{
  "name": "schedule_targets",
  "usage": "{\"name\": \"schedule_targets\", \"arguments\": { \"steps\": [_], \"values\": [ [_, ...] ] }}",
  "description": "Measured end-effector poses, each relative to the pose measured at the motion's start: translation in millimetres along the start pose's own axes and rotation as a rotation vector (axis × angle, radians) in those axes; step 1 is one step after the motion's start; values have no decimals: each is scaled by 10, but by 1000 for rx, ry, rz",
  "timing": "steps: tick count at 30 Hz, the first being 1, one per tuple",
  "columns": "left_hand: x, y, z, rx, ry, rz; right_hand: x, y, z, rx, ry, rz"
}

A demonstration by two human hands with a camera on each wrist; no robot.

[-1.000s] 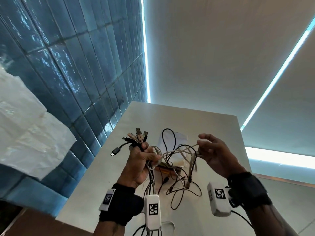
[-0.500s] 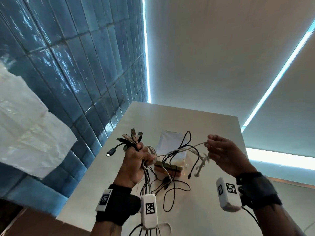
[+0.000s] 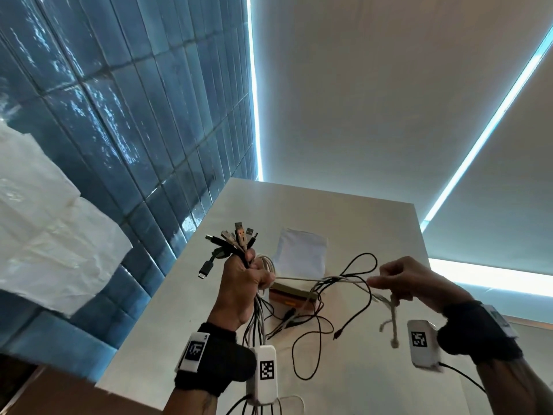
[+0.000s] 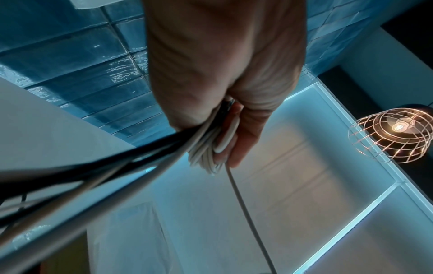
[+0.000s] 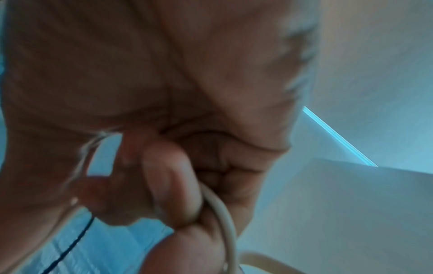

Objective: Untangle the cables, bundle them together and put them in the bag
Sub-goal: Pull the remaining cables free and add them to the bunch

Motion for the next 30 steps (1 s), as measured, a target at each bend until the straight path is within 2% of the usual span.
{"name": "schedule_targets", "arguments": {
  "steps": [4,7,10,13,15,18,20,22,23,28,30],
  "values": [
    [49,-32,-87,46,46,36,114,-7,-48,-17,-282,-19],
    [67,-42,-123,74,33,55,121,-19,-56,-21,-389,1],
    [88,-40,-151,91,16,70,166,-86,-133,50,-229,25],
    [88,-28,-153,103,4,75,136,-147,-203,95,-37,-13],
    [85,-28,-154,109,17,76,107,-156,-235,120,-110,-49],
    [102,-39,-202,128,24,76,91,-111,-279,64,-385,-54],
    [115,-45,-248,144,21,76,113,-120,-328,84,-297,-29],
    [123,-52,-294,161,21,80,126,-142,-426,172,-19,-41],
    [121,-59,-314,170,22,80,119,-145,-479,208,46,-48],
    [108,-67,-344,195,25,80,74,-84,-641,230,-162,-83],
    [106,-65,-335,196,13,83,53,-73,-683,242,-145,-65]
  ]
}}
Point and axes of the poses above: each hand's wrist, its own y-axis away from the middle knuckle, its own z-axis out of the palm, x = y × z, the point moved 5 cm from there along -y, towards the middle knuckle, and after that the axes turned 9 degrees about x, right-handed, at the moved point
